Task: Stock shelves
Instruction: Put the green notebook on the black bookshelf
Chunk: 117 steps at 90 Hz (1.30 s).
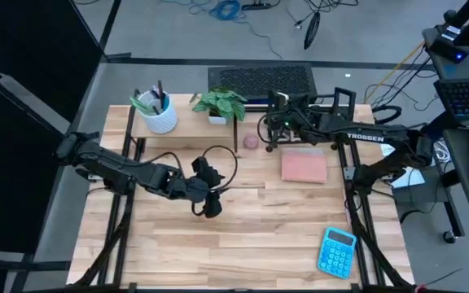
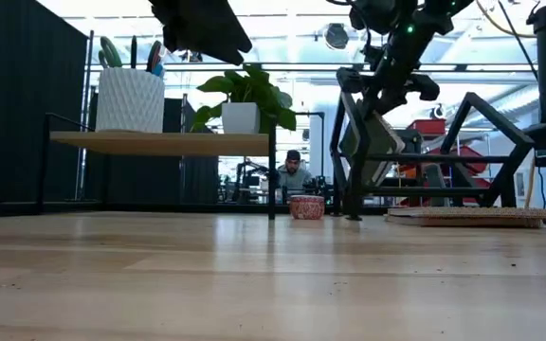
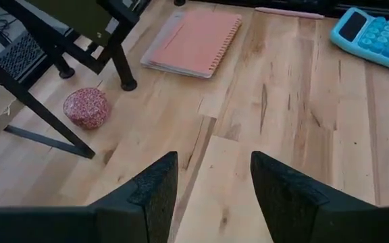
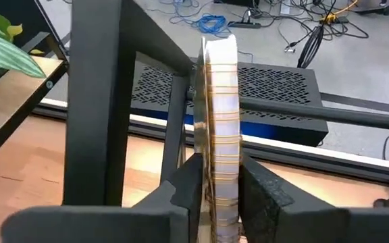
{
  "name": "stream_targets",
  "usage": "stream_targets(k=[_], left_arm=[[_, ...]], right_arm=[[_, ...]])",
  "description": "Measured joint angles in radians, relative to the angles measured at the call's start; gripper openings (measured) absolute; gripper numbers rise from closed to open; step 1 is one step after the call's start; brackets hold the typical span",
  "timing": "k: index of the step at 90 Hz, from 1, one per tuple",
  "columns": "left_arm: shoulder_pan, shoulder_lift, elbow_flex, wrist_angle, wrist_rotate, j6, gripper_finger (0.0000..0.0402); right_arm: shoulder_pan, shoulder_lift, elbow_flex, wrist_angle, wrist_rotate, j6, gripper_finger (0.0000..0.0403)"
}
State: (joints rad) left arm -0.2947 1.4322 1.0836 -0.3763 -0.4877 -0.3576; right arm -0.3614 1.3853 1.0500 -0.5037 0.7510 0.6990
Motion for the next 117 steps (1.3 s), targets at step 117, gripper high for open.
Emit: stream_targets(k=[117], left_arm=[[0.0,0.0,0.0,-0.001,0.0,0.028,0.0173]], right_arm=[[0.12,-0.005,-0.001,-0.024,-0.313,-0.424,0.0169]])
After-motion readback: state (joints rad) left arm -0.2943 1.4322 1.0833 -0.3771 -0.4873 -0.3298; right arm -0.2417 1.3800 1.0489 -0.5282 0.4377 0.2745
